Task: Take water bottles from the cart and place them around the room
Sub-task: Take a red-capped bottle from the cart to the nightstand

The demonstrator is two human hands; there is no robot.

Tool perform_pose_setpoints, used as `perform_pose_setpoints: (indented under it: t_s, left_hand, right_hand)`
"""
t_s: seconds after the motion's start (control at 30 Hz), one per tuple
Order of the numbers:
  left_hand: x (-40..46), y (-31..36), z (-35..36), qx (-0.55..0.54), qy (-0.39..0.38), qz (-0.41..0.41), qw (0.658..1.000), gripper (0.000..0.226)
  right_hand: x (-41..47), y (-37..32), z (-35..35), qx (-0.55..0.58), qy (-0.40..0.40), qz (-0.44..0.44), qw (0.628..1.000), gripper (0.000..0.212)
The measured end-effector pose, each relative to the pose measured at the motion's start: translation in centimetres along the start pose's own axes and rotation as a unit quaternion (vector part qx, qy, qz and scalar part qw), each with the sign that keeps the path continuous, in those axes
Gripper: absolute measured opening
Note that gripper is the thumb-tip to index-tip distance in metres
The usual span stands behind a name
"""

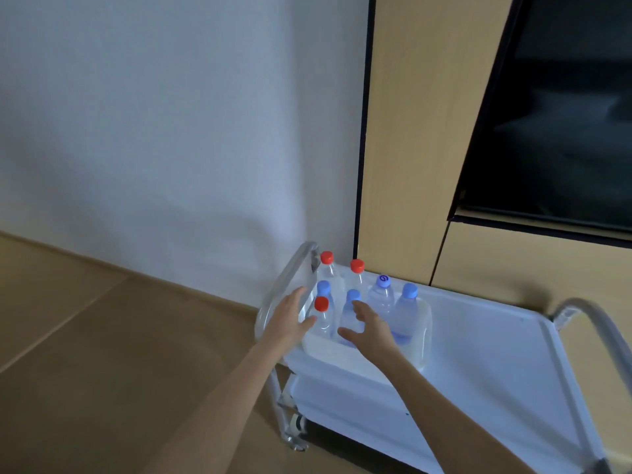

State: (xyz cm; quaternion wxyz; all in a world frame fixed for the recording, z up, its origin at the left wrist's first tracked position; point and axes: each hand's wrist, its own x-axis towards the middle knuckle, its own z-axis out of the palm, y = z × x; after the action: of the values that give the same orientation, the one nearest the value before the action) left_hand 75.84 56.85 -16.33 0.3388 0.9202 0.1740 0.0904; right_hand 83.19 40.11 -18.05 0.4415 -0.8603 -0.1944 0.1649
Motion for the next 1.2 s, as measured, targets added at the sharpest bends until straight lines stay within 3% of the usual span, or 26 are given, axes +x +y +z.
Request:
perform_pose_setpoints:
  t_s: [0.27, 0.53, 0.9, 1.2]
  left_hand:
    - [6.3, -4.7, 1.1, -0.049, -0.133, 0.007, 0.990, 0.070]
    - [8.5, -5.7, 2.4, -0.046, -0.192, 0.024, 0.980, 0.061]
    - [9.8, -5.8, 4.0, -0.062, -0.181, 0.018, 0.981, 0.039]
    - [9.3, -5.8, 3.8, -0.193, -0.132, -0.044, 0.971, 0.025]
  right_hand:
    - [6.6, 1.7, 3.9, -0.017, -0.043, 0.049, 0.998, 0.069]
    - [8.6, 5.0, 6.2, 0.031, -0.075, 0.104, 0.991, 0.064]
    - [10.2, 6.5, 7.4, 0.016, -0.094, 0.096, 0.991, 0.064]
    - [9.9, 6.0, 6.9, 0.059, -0.086, 0.071, 0.992, 0.060]
